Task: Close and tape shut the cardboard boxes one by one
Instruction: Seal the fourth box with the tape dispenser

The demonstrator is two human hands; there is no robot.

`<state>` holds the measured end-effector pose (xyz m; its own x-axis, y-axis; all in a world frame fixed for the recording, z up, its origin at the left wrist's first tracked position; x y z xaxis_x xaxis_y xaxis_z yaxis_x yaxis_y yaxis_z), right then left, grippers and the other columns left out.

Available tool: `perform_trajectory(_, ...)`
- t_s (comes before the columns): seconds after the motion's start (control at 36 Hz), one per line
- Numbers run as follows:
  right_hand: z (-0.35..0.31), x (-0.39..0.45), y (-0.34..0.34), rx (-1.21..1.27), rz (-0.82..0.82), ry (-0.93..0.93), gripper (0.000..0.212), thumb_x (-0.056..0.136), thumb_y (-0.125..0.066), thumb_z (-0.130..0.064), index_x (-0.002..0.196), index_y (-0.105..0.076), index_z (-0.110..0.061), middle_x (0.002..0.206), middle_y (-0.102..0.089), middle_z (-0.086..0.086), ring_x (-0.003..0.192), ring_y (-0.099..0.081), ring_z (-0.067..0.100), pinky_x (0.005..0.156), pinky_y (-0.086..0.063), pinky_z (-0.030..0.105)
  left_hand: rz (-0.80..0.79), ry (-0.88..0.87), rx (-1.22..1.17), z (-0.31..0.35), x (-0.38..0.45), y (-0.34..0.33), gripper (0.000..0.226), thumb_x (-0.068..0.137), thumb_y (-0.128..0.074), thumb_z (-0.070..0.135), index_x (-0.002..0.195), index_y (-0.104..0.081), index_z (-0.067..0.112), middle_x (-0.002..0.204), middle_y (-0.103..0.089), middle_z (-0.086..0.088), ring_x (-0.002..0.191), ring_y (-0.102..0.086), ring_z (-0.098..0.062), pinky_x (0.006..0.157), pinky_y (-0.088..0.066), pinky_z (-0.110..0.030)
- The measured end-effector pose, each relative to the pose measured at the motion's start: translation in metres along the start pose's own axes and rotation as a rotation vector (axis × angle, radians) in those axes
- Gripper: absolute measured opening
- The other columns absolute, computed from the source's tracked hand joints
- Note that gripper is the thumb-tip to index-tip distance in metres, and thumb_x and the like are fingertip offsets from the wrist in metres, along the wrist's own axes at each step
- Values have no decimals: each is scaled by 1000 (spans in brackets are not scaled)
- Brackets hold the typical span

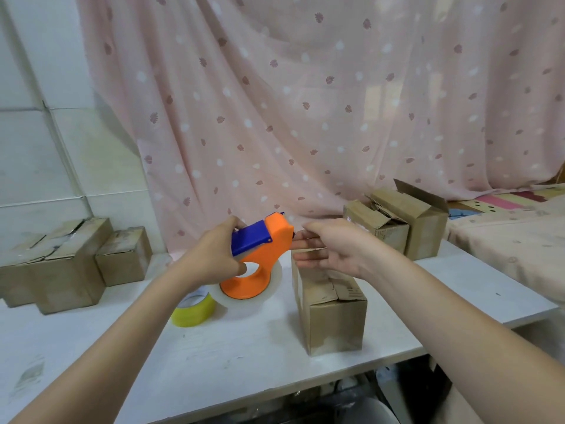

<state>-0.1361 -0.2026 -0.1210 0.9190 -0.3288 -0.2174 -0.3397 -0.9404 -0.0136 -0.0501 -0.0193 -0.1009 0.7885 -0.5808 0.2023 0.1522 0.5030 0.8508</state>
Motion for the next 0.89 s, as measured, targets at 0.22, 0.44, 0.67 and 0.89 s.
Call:
perform_trajectory(0.22,-2,3,8,52,-38,-48,19,102,-57,-17,97,-67,0,83,-74,15,83,-72,31,77,-62,41,-15,-58,45,6,5,-6,62,73,-78,7,121,-44,25,104,-58,1,79,-55,-7,62,-41,-17)
perform_trajectory(0.44,2,5,8,126,-69,-121,7,96,-63,-6,97,-66,0,93,-70,20,86,-70,31,76,-61,43,-13,-81,29,6,7,-12,66,70,-79,5,117,-40,32,107,-60,0,86,-60,-17,73,-51,-30)
perform_trajectory(0.67,9,8,4,238,-141,-180,9,98,-62,-9,94,-65,-2,82,-70,17,78,-70,25,73,-63,41,4,-113,27,10,5,-9,66,70,-79,5,117,-41,31,106,-61,1,88,-60,-18,72,-51,-29)
perform_trajectory(0.89,7,4,2,301,-147,-179,5,91,-67,-4,88,-67,-1,77,-70,17,71,-68,23,67,-63,39,17,-117,31,10,6,-5,66,70,-79,4,118,-42,30,105,-60,2,84,-58,-10,65,-46,-19)
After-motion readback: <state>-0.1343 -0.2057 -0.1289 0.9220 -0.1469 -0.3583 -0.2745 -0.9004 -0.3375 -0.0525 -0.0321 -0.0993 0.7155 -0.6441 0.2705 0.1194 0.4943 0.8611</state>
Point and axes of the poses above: each hand's wrist, its own x-axis towards the middle knuckle, its own y-axis out of the back of the hand, z = x × y, the point moved 7 cm from there along x, towards the middle knuckle
